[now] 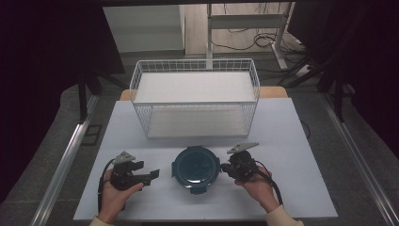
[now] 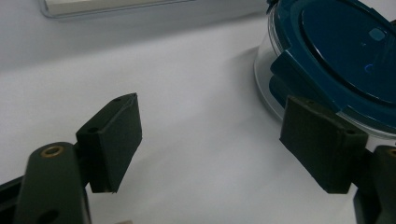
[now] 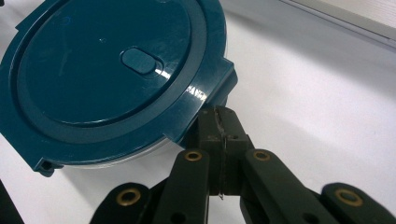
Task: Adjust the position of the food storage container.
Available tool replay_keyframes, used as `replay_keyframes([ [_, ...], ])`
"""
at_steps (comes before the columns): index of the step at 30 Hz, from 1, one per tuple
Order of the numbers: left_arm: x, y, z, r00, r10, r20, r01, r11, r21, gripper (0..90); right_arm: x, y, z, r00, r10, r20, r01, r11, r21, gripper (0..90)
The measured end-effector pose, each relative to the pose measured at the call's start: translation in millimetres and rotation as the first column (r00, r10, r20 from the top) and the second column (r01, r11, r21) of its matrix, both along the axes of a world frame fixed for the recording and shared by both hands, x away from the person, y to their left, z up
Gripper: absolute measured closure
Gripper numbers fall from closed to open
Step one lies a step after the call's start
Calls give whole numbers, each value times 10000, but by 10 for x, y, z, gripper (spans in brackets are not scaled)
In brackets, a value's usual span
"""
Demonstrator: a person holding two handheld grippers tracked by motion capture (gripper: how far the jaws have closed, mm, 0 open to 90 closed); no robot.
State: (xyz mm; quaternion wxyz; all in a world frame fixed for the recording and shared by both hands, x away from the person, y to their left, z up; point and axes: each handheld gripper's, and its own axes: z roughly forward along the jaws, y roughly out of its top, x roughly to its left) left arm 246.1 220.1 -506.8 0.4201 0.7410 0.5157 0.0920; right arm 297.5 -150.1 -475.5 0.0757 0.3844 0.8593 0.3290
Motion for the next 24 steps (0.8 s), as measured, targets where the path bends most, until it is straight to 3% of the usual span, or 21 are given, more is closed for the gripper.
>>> replay_keyframes([
  [8,-8,13,16,9999,79,74,-79,10000,-29,204,15,-35,-6,9997,179,-187,-173,9994,308,900],
  [11,-27,30,32,9998,162,137,-160,9998,-104,204,37,-109,69,9999,23,158,-31,9986,520,900],
  [15,-51,29,68,9997,185,179,-181,9995,-246,203,38,-224,168,9994,-205,296,170,9935,1123,883],
  [18,-84,22,155,9994,65,337,-42,9977,-683,203,1,-299,182,9978,-392,531,297,9852,1690,521],
  [19,-95,17,188,9991,54,412,-20,9967,-807,202,-9,-326,181,9973,-457,573,343,9820,1857,438],
  [21,-116,5,240,9987,15,505,34,9954,-962,201,-15,-375,185,9976,-473,510,347,9740,2241,338],
  [24,-134,-13,274,9986,-68,526,125,9940,-1090,198,-5,-415,195,9976,-536,448,405,9663,2540,268],
])
